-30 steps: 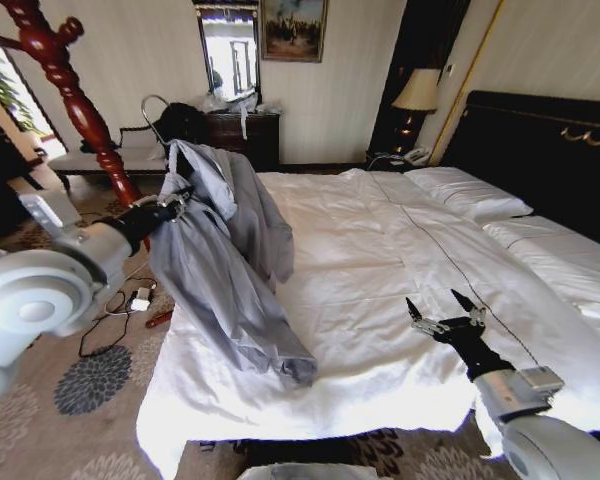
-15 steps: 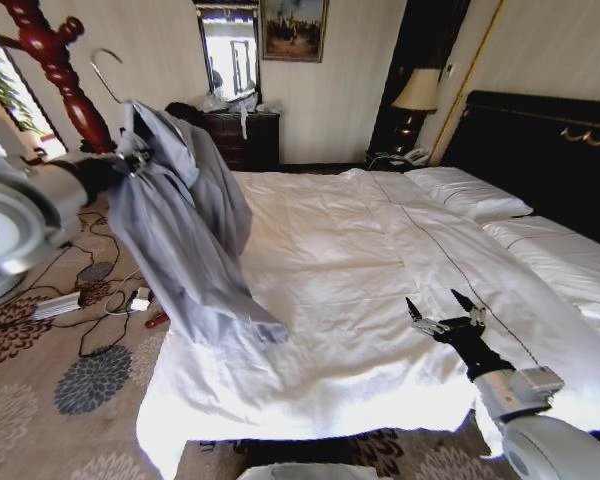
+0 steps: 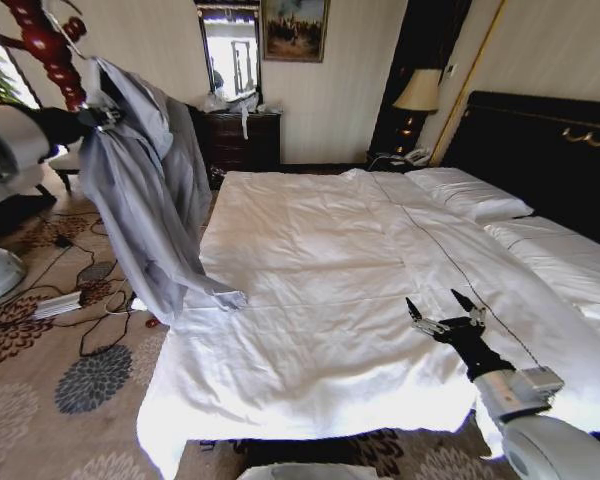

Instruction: Pick up the clothes from the bed and hang them on the clothes hanger.

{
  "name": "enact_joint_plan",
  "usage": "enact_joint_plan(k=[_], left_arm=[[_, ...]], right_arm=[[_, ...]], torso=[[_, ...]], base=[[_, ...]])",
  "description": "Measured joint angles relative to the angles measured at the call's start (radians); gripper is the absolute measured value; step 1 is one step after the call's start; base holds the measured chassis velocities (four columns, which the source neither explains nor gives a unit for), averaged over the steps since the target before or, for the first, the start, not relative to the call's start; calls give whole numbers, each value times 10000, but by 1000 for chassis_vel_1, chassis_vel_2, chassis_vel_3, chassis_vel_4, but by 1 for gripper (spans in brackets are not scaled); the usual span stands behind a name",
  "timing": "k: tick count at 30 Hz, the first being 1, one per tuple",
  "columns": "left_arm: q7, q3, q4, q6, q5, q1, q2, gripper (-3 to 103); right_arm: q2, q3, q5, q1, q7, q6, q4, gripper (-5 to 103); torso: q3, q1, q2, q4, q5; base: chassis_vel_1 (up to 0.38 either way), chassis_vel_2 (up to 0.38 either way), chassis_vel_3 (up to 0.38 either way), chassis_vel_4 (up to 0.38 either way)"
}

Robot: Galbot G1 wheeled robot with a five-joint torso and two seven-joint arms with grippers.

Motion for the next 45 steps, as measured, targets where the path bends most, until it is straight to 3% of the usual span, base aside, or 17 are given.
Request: enact_joint_plan(k=[3, 6, 15, 18, 24, 34, 45], left_arm=[[-76, 596, 435, 54, 9, -691, -390, 19], [-337, 1813, 1525, 189, 235, -2018, -1492, 19], [-696, 3078, 3285, 566, -145, -4206, -2623, 19], [-482, 3388, 3924, 839, -352, -4678, -2714, 19], [-327, 3404, 4461, 1284, -347, -4531, -2595, 19], [740, 3438, 5692, 1422, 306, -4615, -2545, 19], [1175, 3611, 6641, 1422, 873, -4883, -2726, 19]], right_arm=[[0, 1, 0, 1, 0, 0, 0, 100], [0, 0, 0, 0, 0, 0, 0, 100], [0, 1, -1, 0, -1, 0, 0, 100], [-1, 0, -1, 0, 0, 0, 0, 100], [-1, 1, -1, 0, 0, 0, 0, 100], [0, 1, -1, 0, -1, 1, 0, 100], [-1, 0, -1, 1, 0, 1, 0, 100]], torso=[[0, -1, 0, 5, 1], [1, 0, -1, 8, -7], [0, 0, 0, 5, 0], [-1, 0, 0, 7, 1], [0, 0, 0, 8, -9], [0, -2, 0, 8, -6], [-2, -3, 1, 6, -1]], base=[[0, 0, 0, 0], [0, 0, 0, 0], [0, 0, 0, 0], [0, 0, 0, 0], [0, 0, 0, 0], [0, 0, 0, 0], [0, 0, 0, 0]])
